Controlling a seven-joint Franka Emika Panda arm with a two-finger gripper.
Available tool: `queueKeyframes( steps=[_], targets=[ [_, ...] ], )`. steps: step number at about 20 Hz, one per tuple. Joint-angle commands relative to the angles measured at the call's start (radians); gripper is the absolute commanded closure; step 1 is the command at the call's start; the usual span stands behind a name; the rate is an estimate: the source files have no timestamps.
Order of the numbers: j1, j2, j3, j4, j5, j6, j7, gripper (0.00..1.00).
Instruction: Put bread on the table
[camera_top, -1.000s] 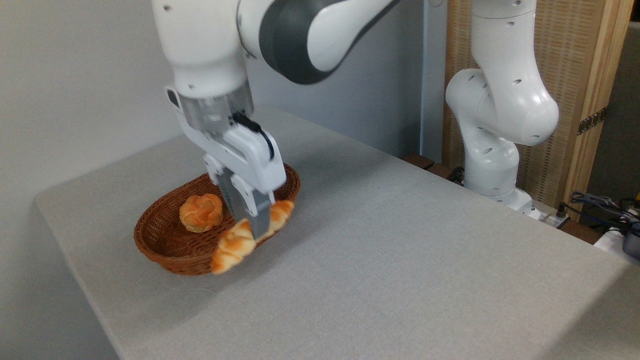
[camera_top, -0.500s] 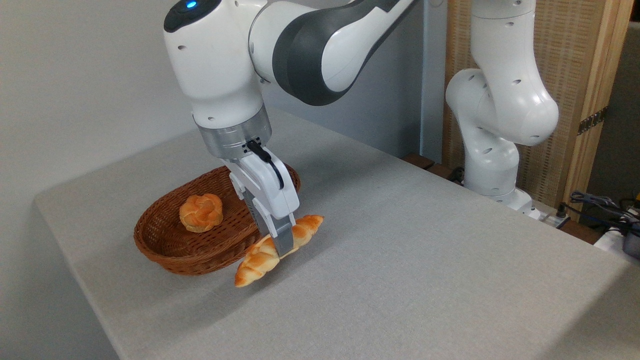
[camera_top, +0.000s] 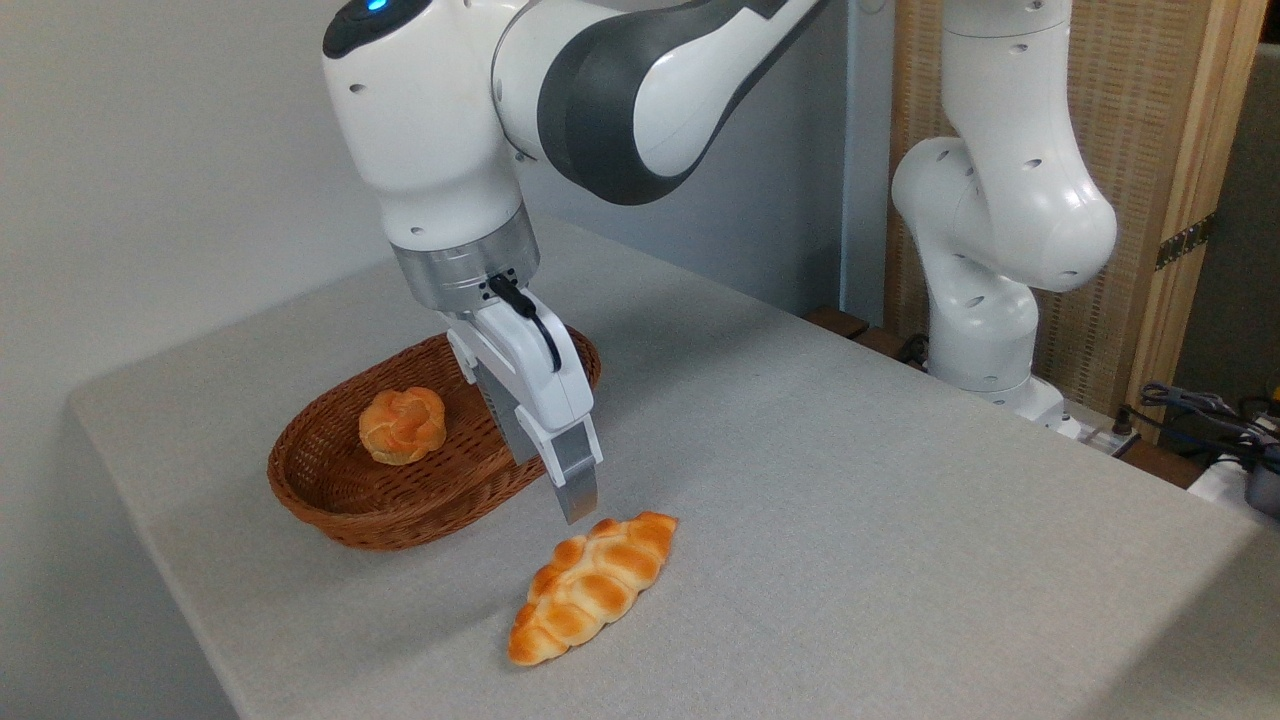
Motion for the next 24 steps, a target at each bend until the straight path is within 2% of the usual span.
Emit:
queueKeyframes(
  steps=[1, 5, 8, 12, 24],
  targets=[
    [-0.009, -0.038, 0.005, 0.016, 0.016, -0.004, 0.004, 0.0],
    [-0.015, -0.051, -0.018, 0.046, 0.017, -0.003, -0.016, 0.0],
    [-0.015, -0.049, -0.043, 0.063, 0.017, 0.034, -0.167, 0.0],
    [-0.015, -0.049, -0.043, 0.063, 0.02, 0.076, -0.261, 0.0],
    [-0.008, -0.041, -0.032, 0.066, 0.017, 0.082, -0.263, 0.0]
  ],
)
